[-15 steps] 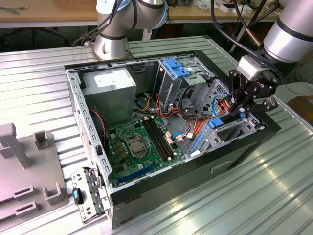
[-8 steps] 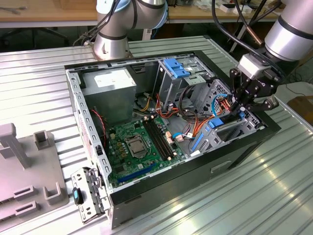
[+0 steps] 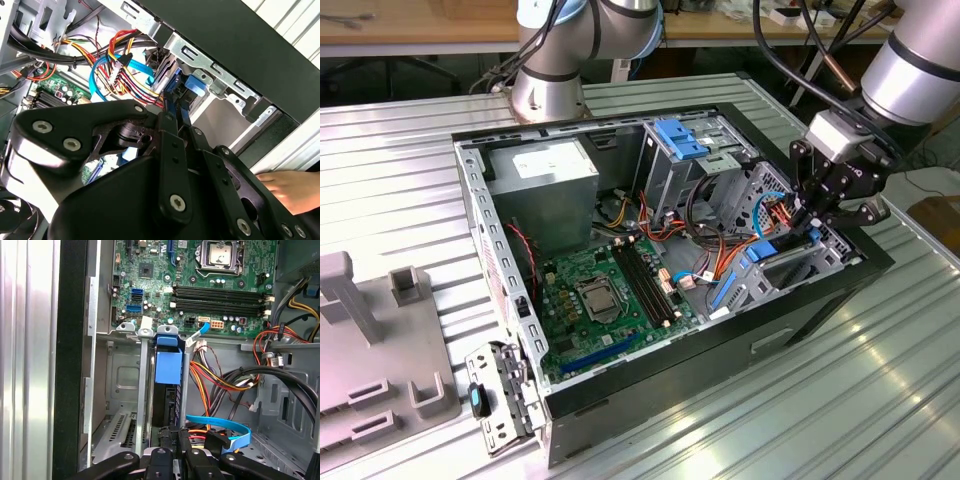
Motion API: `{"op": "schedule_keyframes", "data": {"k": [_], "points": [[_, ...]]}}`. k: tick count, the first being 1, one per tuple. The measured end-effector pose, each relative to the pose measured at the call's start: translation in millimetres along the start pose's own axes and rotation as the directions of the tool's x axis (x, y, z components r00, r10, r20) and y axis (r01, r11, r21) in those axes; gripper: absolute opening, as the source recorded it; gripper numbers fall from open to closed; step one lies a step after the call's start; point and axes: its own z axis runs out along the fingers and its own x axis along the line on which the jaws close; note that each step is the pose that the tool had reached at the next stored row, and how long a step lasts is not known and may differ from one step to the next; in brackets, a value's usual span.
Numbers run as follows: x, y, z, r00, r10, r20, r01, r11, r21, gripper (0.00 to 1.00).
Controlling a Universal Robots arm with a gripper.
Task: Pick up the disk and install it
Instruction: 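Insert the first disk wire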
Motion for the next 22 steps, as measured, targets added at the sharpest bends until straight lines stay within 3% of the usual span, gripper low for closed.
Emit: {"op": "schedule_keyframes", "data": {"k": [4,15,22], "points": [[0.0,0.0,0.5,0.9997,0.026,-0.0014,-0.026,0.9997,0.0006,0.16],[0.1,0.3,5.1,0.9996,0.026,-0.0015,-0.026,0.9996,0.0006,0.16],[0.9,0.1,-0.2,0.9995,0.032,-0.0044,-0.032,0.9995,0.0013,0.16]]}}
